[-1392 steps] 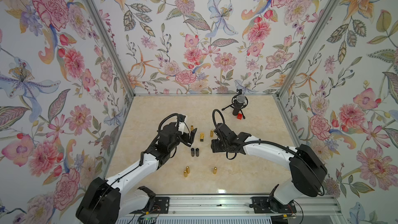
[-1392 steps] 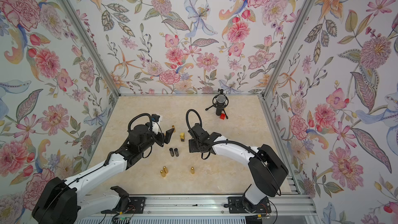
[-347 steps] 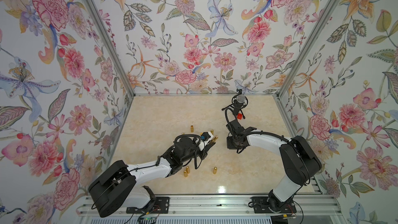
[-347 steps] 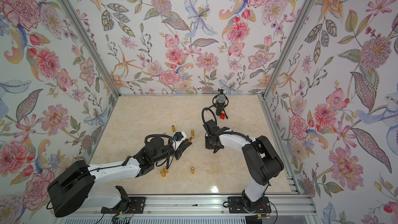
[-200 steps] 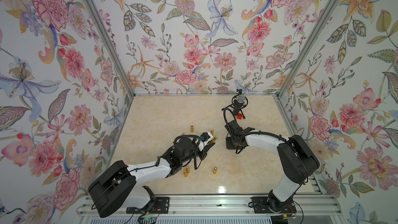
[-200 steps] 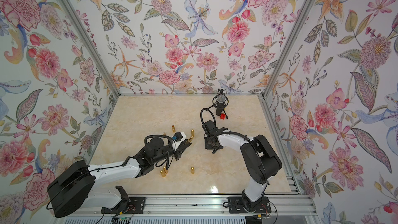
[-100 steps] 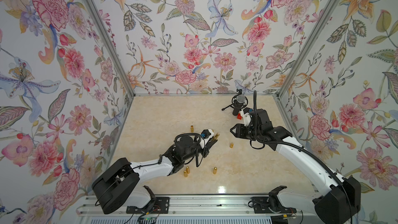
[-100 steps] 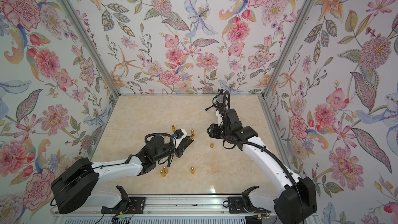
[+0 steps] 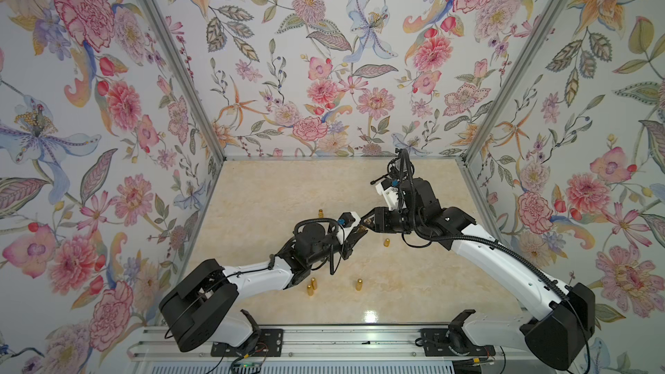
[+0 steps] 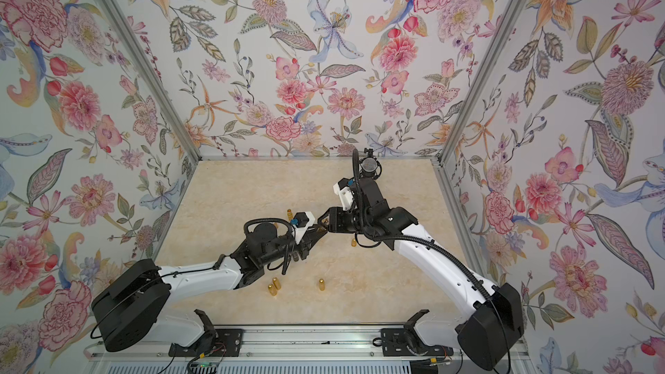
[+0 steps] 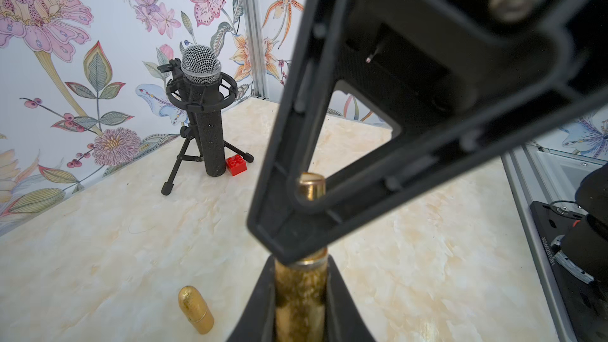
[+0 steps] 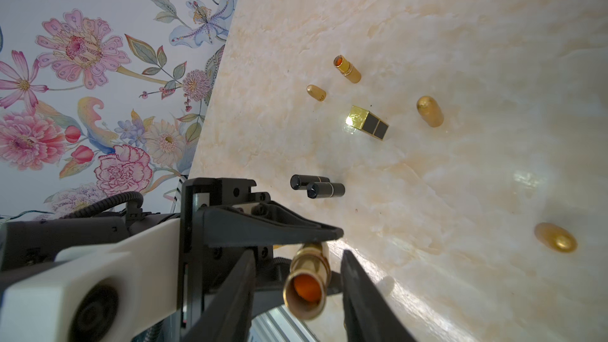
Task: Open the lipstick cap
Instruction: Place the lipstick at the center of the board.
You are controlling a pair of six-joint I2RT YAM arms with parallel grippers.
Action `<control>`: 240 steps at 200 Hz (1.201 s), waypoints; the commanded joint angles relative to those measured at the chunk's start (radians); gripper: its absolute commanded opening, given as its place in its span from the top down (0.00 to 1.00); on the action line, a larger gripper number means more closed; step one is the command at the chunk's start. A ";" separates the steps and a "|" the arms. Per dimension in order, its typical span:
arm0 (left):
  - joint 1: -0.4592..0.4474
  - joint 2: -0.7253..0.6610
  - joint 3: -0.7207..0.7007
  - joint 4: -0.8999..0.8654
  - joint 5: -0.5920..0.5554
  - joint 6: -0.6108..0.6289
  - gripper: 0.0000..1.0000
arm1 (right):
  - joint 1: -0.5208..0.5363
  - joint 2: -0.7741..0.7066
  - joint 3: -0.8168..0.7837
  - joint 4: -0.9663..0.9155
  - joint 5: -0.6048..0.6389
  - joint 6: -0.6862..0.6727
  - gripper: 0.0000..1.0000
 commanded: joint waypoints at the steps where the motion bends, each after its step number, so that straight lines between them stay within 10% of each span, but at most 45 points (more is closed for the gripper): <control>1: 0.009 -0.005 0.025 0.013 0.008 -0.004 0.82 | 0.005 0.017 0.032 0.031 0.021 0.018 0.60; 117: 0.009 -0.003 0.031 -0.011 -0.008 0.007 0.80 | 0.005 0.022 0.019 0.037 0.047 0.009 0.82; 168: 0.009 -0.020 0.025 -0.056 -0.027 0.021 0.23 | -0.030 0.028 0.027 0.037 0.061 0.008 0.82; 240: 0.009 -0.154 -0.022 -0.199 -0.184 -0.033 0.01 | -0.107 0.140 -0.025 0.035 0.417 -0.128 0.82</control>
